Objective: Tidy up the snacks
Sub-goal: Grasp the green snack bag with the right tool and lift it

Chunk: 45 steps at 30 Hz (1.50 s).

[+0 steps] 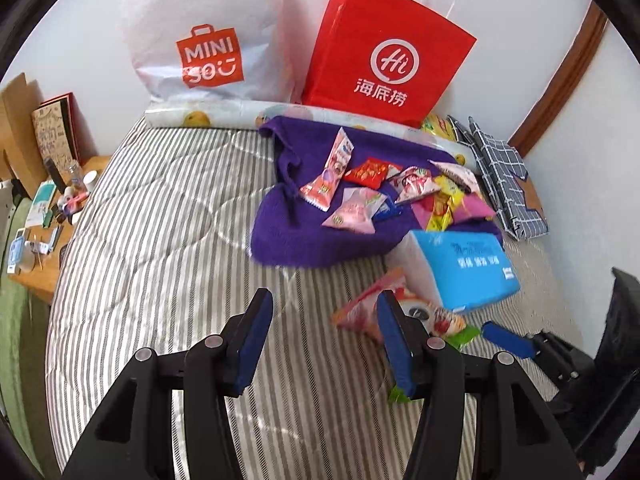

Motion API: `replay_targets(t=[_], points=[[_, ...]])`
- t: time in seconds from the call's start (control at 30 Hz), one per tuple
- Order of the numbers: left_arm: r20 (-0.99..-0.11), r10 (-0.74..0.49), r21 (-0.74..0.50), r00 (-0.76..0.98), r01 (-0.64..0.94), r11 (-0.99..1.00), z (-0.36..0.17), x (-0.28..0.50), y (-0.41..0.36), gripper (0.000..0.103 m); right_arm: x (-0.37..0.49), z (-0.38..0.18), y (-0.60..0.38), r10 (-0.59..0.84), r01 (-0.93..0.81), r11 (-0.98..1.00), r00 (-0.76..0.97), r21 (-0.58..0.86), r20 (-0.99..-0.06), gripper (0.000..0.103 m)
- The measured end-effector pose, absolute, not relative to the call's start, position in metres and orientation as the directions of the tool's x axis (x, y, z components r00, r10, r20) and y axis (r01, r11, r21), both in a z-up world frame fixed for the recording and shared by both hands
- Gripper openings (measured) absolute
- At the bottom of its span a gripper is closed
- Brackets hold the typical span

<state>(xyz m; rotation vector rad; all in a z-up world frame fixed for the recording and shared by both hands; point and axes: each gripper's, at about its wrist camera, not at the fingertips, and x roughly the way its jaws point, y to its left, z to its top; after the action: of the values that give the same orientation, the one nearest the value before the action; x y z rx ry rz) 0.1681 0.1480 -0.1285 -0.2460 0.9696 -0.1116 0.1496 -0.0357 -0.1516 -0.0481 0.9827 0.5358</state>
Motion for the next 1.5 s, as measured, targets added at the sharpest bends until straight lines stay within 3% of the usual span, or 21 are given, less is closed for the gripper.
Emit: replay_targets(t=[0.27,0.33,0.43,0.7,1.17,1.5], points=[[-0.81,-0.175,-0.228,0.56,-0.026,0.973,-0.13,0.152,0.152,0.054,0.159,-0.185,-0.028,0.407,-0.426,0.875,0.39,0.23,-0.826,0.059],[-0.811,-0.173,-0.223,0.559,-0.022,0.974,-0.131,0.149,0.15,0.054,0.16,-0.186,-0.03,0.439,-0.429,0.864,0.384,0.264,-0.813,0.05],[-0.813,-0.174,-0.219,0.555,-0.016,0.976,-0.133,0.148,0.143,0.054,0.156,-0.183,-0.034,0.465,-0.437,0.853,0.388,0.286,-0.796,0.045],[-0.812,-0.214,-0.259,0.544,-0.008,0.966,-0.14,0.161,0.12,0.054,0.13,-0.159,-0.066,0.489,-0.456,0.842,0.423,0.286,-0.763,0.044],[-0.837,-0.248,-0.308,0.488,-0.046,0.95,-0.162,0.203,0.084,0.054,0.134,-0.145,-0.154,0.403,-0.312,0.911,0.534,0.27,-0.743,0.044],[-0.872,-0.192,-0.213,0.45,0.004,0.977,-0.172,0.185,0.079,0.061,0.134,-0.15,-0.177,0.375,-0.271,0.925,0.551,0.266,-0.745,0.044]])
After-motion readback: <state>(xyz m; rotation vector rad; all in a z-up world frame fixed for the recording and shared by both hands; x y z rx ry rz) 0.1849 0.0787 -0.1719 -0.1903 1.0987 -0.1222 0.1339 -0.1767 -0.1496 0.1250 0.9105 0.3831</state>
